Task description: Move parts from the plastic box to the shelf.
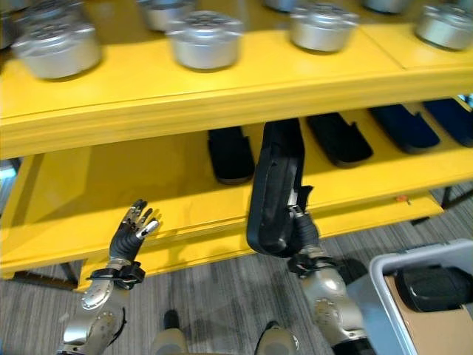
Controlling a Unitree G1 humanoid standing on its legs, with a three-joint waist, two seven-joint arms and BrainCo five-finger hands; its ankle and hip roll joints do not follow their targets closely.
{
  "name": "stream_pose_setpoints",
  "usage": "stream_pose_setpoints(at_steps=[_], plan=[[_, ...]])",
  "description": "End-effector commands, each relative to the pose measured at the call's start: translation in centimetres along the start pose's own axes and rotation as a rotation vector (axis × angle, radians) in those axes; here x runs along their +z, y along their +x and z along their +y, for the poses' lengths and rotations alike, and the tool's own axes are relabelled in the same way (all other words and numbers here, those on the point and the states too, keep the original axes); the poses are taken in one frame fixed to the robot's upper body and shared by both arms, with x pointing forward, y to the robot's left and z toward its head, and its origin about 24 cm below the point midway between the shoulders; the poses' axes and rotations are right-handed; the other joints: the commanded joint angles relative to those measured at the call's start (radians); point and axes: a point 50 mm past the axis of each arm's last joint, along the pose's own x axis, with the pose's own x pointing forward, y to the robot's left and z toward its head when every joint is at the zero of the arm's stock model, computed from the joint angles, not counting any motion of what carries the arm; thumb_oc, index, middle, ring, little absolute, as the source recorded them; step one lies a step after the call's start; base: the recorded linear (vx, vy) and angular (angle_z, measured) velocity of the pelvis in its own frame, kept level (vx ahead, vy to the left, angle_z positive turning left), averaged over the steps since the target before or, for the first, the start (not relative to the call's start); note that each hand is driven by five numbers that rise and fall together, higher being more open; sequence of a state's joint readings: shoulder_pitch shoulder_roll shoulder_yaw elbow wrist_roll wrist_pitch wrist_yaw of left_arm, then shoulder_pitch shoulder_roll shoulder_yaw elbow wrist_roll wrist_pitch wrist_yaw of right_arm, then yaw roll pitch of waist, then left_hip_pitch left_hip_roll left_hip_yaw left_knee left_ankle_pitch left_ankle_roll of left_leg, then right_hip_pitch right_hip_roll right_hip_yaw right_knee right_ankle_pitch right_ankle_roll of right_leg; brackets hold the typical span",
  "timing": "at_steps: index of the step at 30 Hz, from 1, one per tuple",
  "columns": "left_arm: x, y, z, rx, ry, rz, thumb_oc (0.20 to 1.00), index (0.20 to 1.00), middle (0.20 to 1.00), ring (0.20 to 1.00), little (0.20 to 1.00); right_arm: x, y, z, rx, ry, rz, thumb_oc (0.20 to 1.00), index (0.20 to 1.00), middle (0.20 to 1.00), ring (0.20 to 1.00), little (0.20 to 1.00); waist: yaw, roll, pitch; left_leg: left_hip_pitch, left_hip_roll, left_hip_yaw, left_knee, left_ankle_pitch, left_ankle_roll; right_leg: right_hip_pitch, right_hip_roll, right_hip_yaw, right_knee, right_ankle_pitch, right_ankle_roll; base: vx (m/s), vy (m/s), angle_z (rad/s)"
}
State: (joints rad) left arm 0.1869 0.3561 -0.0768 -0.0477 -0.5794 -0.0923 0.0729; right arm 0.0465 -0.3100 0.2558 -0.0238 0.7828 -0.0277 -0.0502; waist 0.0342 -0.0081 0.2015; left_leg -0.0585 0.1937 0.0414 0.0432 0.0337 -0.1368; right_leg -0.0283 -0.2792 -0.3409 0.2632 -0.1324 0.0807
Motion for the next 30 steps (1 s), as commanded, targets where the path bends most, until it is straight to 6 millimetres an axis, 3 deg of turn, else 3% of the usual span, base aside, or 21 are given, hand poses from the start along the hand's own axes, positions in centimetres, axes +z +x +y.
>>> stream_pose_setpoints(at_steps=[1,3,5,9,19,24,30], plan=[[2.0,-0.4,0.4,-0.010,-0.008,-0.104,1.000,1.000,1.000,1.000,1.000,4.3,1.1,2.4,0.142,-0.017,-0.201,0.200,0.200,0.200,0.200,0.200,0.033,0.025,-0.016,0.021,0.058,-0.043,-0.035,0.018,0.021,0.002,0.014,-0.034,0.040,-0.037,0.018,0.05,0.241,0.48],[2.2,-0.3,0.4,-0.012,-0.004,-0.108,1.000,1.000,1.000,1.000,1.000,4.4,1.2,2.7,0.159,-0.021,-0.204,0.200,0.200,0.200,0.200,0.200,0.040,0.022,-0.015,0.008,0.037,-0.052,-0.013,0.001,0.023,0.019,0.001,-0.045,0.018,-0.024,0.026,0.04,0.223,0.50],[2.7,0.0,0.5,-0.014,0.015,-0.125,1.000,1.000,1.000,1.000,1.000,5.1,1.7,3.7,0.209,-0.053,-0.223,0.200,0.200,0.200,0.200,0.200,0.067,0.008,-0.008,-0.036,-0.012,-0.077,0.052,-0.035,0.030,0.047,-0.023,-0.066,-0.020,-0.005,0.038,0.03,0.203,0.41],[3.2,0.4,0.5,-0.016,0.030,-0.140,1.000,1.000,1.000,1.000,1.000,6.1,2.6,4.9,0.252,-0.095,-0.255,0.200,0.200,0.200,0.200,0.200,0.106,-0.013,0.002,-0.079,-0.049,-0.102,0.104,-0.059,0.030,0.080,-0.036,-0.099,-0.055,0.011,0.048,0.03,0.090,0.29],[3.5,0.4,0.8,-0.009,0.045,-0.132,1.000,1.000,1.000,1.000,1.000,9.0,5.5,7.7,0.275,-0.138,-0.348,0.200,0.200,0.200,0.200,0.200,0.198,-0.049,0.028,-0.129,-0.081,-0.118,0.158,-0.087,0.041,0.101,-0.040,-0.141,-0.097,0.033,0.057,0.02,0.037,0.14],[3.9,0.7,0.3,-0.040,0.053,-0.140,1.000,1.000,1.000,1.000,1.000,10.7,7.2,8.6,0.226,-0.102,-0.395,0.200,0.200,0.200,0.200,0.200,0.227,-0.034,0.070,-0.167,-0.073,-0.123,0.215,-0.121,0.035,0.072,-0.040,-0.125,-0.056,0.009,0.059,-0.02,-0.012,0.08],[4.8,1.0,-0.5,-0.083,0.046,-0.173,1.000,1.000,1.000,1.000,1.000,17.0,9.2,9.5,0.118,-0.150,-0.580,0.200,0.200,0.200,0.200,0.200,0.237,0.012,0.143,-0.236,-0.078,-0.118,0.280,-0.132,0.037,-0.018,-0.060,-0.099,0.031,-0.010,0.053,-0.09,0.035,-0.03]])
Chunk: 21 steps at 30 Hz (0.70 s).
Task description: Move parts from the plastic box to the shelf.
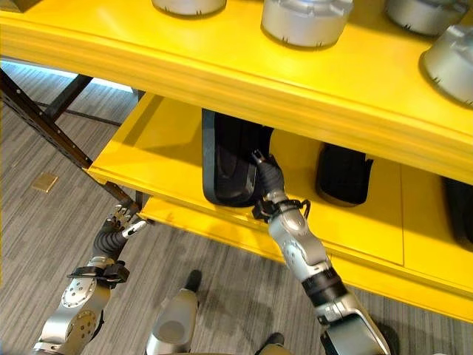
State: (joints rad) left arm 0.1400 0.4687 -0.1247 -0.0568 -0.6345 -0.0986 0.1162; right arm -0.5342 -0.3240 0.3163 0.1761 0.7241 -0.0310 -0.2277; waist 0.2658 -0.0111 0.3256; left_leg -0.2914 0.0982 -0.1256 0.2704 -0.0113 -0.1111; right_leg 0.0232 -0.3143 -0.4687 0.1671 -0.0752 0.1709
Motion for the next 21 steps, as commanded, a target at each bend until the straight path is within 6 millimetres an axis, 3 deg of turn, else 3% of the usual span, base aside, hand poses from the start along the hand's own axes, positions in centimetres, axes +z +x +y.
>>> stream_pose_setpoints(at_steps=[1,10,15,21], plan=[[3.5,0.3,-0.8,-0.058,-0.009,-0.163,1.000,1.000,1.000,1.000,1.000,8.1,2.8,1.1,-0.028,0.024,-0.333,0.200,0.200,0.200,0.200,0.200,0.008,0.023,0.030,-0.018,0.018,0.053,0.065,-0.089,0.013,-0.092,-0.030,0.037,0.148,-0.073,-0.039,-0.09,0.043,-0.07],[3.9,0.6,-3.2,-0.166,-0.039,-0.189,1.000,1.000,1.000,1.000,1.000,16.6,5.4,0.3,-0.212,-0.061,-0.557,0.200,0.200,0.200,0.200,0.200,-0.008,0.077,0.101,-0.167,0.013,0.066,0.205,-0.123,0.026,-0.284,-0.064,0.097,0.321,-0.119,-0.043,-0.08,0.039,-0.03],[4.1,0.8,-4.2,-0.193,-0.054,-0.202,1.000,1.000,1.000,1.000,1.000,18.7,6.4,-0.5,-0.301,-0.098,-0.581,0.200,0.200,0.200,0.200,0.200,-0.017,0.087,0.132,-0.239,0.014,0.075,0.308,-0.172,0.040,-0.382,-0.078,0.142,0.422,-0.146,-0.048,-0.03,0.038,-0.19],[4.6,1.2,-4.7,-0.215,-0.042,-0.225,1.000,1.000,1.000,1.000,1.000,20.5,7.4,-1.5,-0.397,-0.135,-0.573,0.200,0.200,0.200,0.200,0.200,-0.029,0.085,0.150,-0.297,0.011,0.069,0.360,-0.193,0.050,-0.440,-0.079,0.152,0.469,-0.165,-0.052,0.00,0.002,-0.01]])
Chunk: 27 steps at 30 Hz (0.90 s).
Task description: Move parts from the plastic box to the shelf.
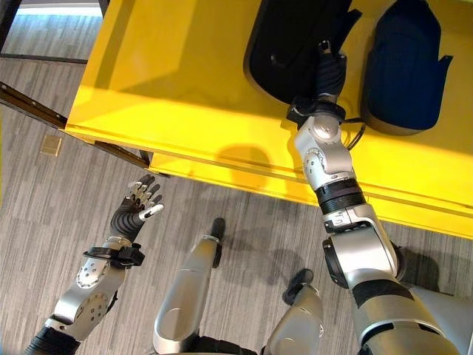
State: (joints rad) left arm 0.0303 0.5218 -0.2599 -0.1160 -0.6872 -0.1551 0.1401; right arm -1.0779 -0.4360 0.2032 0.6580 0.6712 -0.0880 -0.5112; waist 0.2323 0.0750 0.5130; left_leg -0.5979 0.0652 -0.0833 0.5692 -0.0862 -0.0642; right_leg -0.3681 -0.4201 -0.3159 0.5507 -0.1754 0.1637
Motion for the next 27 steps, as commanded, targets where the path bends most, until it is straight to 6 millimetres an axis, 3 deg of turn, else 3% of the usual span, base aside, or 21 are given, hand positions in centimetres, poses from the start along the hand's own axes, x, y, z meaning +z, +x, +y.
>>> stream_pose_setpoints(at_steps=[1,9,27], plan=[[2.3,0.2,-1.3,-0.057,-0.008,-0.128,1.000,1.000,1.000,1.000,1.000,8.1,1.8,1.4,0.016,0.041,-0.272,0.200,0.200,0.200,0.200,0.200,0.003,-0.004,-0.036,0.001,0.043,0.026,0.065,-0.120,0.005,-0.055,0.028,0.000,0.089,-0.067,-0.045,0.00,0.000,0.00],[2.8,1.1,-2.1,-0.084,-0.023,-0.157,1.000,1.000,1.000,1.000,1.000,9.8,3.1,1.3,-0.013,-0.054,-0.287,0.200,0.200,0.200,0.200,0.200,0.006,-0.015,-0.023,-0.034,0.033,0.016,0.075,-0.126,0.009,-0.077,0.022,-0.009,0.098,-0.071,-0.042,0.02,-0.005,0.01],[3.9,2.2,-2.6,-0.085,-0.045,-0.222,1.000,1.000,1.000,1.000,1.000,10.2,3.6,3.1,0.028,-0.197,-0.278,0.200,0.200,0.200,0.200,0.200,0.034,-0.042,-0.004,-0.055,0.012,-0.002,0.063,-0.118,0.009,-0.044,0.020,-0.044,0.076,-0.067,-0.037,0.03,-0.002,0.05]])
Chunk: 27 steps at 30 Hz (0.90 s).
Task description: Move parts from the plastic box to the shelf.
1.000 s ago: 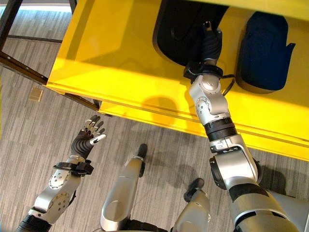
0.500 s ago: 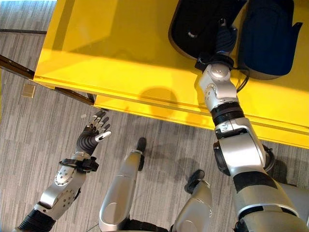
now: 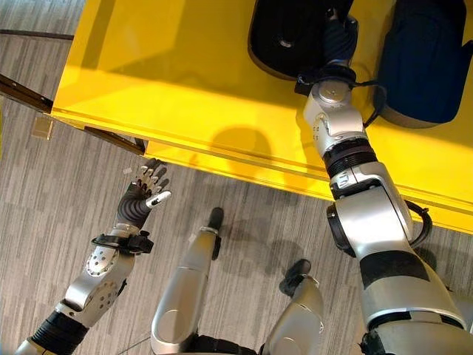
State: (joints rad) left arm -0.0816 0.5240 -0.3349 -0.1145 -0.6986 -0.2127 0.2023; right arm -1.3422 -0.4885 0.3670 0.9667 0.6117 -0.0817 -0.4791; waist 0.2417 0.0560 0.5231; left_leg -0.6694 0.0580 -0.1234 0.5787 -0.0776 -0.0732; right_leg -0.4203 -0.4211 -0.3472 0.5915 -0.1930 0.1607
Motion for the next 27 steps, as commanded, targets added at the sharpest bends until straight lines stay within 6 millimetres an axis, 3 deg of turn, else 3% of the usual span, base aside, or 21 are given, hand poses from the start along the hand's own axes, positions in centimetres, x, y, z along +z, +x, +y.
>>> stream_pose_setpoints(at_steps=[1,16,27], plan=[[2.2,0.6,-0.6,-0.041,-0.025,-0.122,1.000,1.000,1.000,1.000,1.000,7.0,1.1,0.1,0.003,0.034,-0.222,0.200,0.200,0.200,0.200,0.200,0.025,-0.023,-0.014,0.017,0.020,0.038,0.053,-0.126,0.018,0.008,0.021,-0.013,0.035,-0.049,-0.034,0.01,0.012,0.09],[2.4,1.0,-0.9,-0.034,-0.032,-0.135,1.000,1.000,1.000,1.000,1.000,4.4,1.2,0.9,-0.001,0.063,-0.090,0.200,0.200,0.200,0.200,0.200,0.035,-0.028,-0.003,0.014,0.017,0.029,0.047,-0.122,0.019,0.017,0.026,-0.019,0.026,-0.047,-0.038,0.00,0.004,0.03],[2.2,1.0,-1.0,-0.029,-0.038,-0.128,1.000,1.000,1.000,1.000,1.000,2.8,1.4,0.3,-0.036,0.046,-0.014,0.200,0.200,0.200,0.200,0.200,0.031,-0.024,-0.003,0.009,0.019,0.034,0.042,-0.121,0.019,0.005,0.028,-0.015,0.020,-0.040,-0.038,0.00,0.000,0.00]])
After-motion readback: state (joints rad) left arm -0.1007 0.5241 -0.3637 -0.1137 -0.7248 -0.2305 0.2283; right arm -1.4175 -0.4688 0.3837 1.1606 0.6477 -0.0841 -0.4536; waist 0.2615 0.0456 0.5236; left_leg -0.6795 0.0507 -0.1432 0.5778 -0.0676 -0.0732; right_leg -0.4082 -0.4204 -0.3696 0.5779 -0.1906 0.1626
